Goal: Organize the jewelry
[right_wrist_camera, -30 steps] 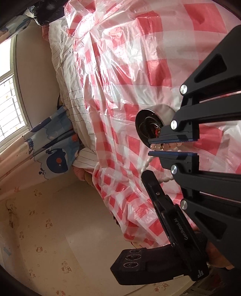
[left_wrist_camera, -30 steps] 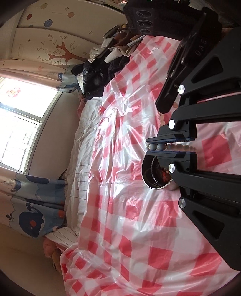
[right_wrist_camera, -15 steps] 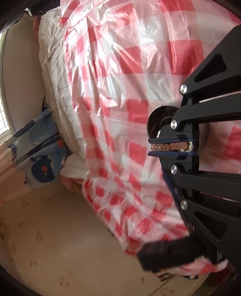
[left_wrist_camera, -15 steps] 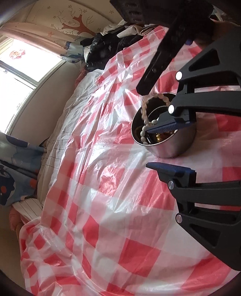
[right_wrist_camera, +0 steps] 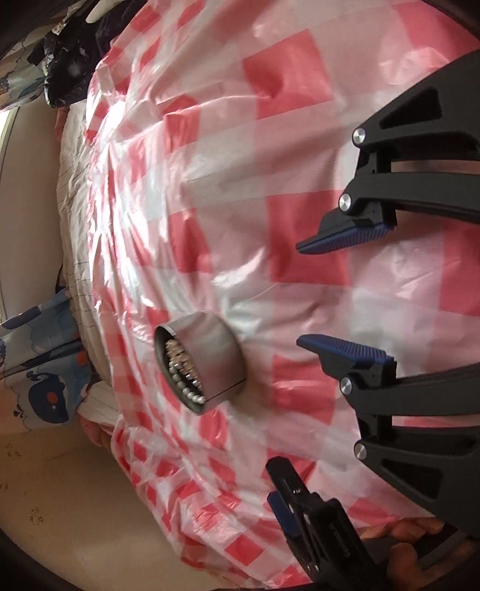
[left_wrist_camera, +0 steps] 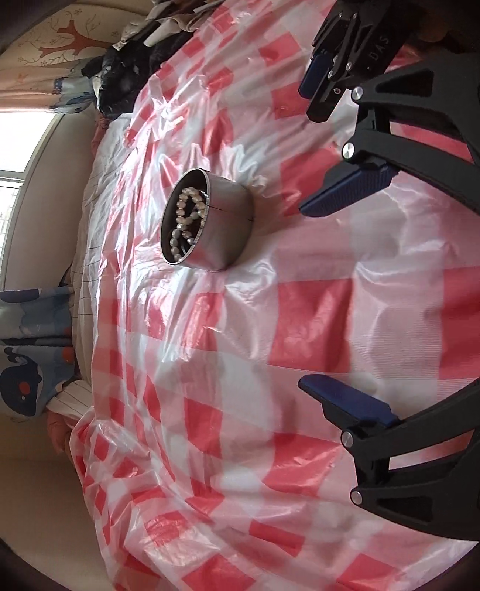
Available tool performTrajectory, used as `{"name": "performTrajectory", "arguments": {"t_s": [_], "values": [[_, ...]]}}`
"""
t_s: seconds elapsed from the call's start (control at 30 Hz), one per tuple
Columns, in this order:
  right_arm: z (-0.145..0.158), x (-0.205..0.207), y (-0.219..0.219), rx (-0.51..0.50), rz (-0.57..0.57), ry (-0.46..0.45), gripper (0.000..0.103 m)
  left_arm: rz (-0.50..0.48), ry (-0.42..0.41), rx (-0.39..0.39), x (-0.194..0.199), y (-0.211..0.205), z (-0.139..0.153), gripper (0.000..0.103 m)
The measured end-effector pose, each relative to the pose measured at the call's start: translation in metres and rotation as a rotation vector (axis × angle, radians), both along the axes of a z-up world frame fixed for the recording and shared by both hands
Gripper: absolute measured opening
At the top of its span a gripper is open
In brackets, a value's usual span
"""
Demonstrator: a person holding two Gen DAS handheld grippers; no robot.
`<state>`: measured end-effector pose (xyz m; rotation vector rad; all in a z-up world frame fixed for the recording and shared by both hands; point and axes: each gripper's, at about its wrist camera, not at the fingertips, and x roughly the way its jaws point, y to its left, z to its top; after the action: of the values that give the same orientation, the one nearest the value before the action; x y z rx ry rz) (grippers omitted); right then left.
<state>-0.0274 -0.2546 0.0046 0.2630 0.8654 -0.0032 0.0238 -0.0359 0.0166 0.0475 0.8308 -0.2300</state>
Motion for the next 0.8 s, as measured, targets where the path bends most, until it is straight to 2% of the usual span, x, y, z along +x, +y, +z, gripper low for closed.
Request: {"name": "performTrajectory", "arguments": {"t_s": [0.07, 0.2, 0.3, 0.6, 0.8], "values": [[-0.003, -0.006, 0.004, -0.018, -0.006, 0.001, 0.055, 0.014, 0.004, 0.010, -0.007, 0.005, -0.009, 0.089], [-0.006, -0.009, 0.023, -0.116, 0.018, 0.004, 0.073, 0.016, -0.001, 0.023, -0.010, 0.004, -0.014, 0.095], [-0.008, -0.008, 0.025, -0.142, 0.013, 0.013, 0.078, 0.021, -0.007, 0.033, -0.010, 0.002, -0.015, 0.095], [-0.008, -0.011, 0.025, -0.145, -0.001, 0.003, 0.088, 0.045, -0.004, 0.012, -0.008, 0.008, -0.015, 0.096], [-0.008, -0.010, 0.024, -0.142, -0.003, 0.002, 0.090, 0.050, -0.004, 0.020, -0.008, 0.009, -0.015, 0.096]]}}
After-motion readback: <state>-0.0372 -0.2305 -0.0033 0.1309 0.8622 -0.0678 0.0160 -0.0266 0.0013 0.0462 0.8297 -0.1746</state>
